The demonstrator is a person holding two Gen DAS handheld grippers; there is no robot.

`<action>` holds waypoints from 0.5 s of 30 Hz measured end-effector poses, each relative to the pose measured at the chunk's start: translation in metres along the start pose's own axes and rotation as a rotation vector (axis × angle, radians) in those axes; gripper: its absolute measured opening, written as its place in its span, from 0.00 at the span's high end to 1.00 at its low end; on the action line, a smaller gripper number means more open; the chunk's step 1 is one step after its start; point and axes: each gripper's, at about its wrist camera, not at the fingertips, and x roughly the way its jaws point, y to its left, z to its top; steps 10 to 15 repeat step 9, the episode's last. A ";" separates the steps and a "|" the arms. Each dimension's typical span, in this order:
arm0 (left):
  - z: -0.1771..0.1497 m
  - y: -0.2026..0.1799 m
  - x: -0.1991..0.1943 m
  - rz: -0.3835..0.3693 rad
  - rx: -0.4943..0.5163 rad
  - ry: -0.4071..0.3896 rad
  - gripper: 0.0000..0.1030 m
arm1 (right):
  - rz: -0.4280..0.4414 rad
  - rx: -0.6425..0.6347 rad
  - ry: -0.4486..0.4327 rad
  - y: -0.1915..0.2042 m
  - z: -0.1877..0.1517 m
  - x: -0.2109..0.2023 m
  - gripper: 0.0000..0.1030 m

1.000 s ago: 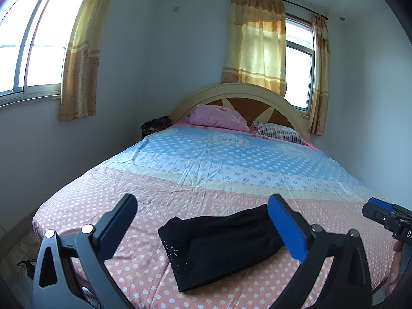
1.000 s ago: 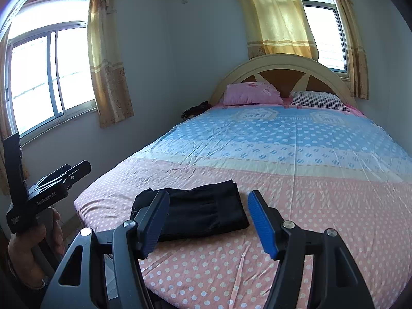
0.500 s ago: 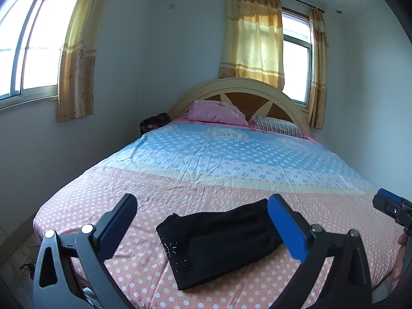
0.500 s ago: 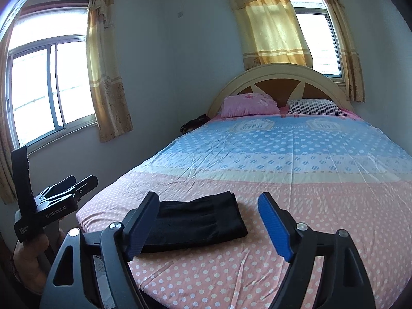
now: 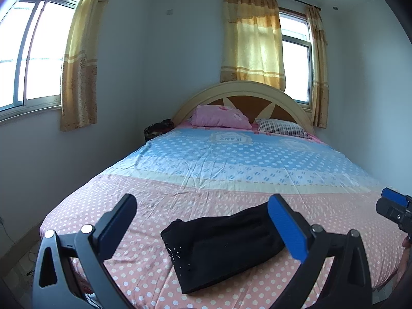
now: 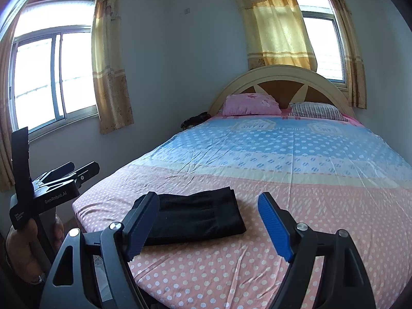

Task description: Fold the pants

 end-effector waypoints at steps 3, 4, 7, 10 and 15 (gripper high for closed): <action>-0.003 0.001 0.000 -0.010 0.002 -0.008 0.00 | -0.001 0.006 0.006 -0.001 -0.003 0.001 0.22; -0.004 0.001 -0.001 -0.005 0.004 -0.011 0.00 | -0.001 0.008 0.009 -0.002 -0.003 0.002 0.22; -0.005 -0.001 0.000 -0.007 0.009 -0.014 0.00 | -0.002 0.016 0.013 -0.004 -0.005 0.003 0.22; -0.006 -0.002 -0.001 -0.007 0.011 -0.020 0.00 | -0.004 0.024 0.018 -0.007 -0.006 0.004 0.22; -0.006 -0.002 -0.001 -0.007 0.011 -0.020 0.00 | -0.004 0.024 0.018 -0.007 -0.006 0.004 0.22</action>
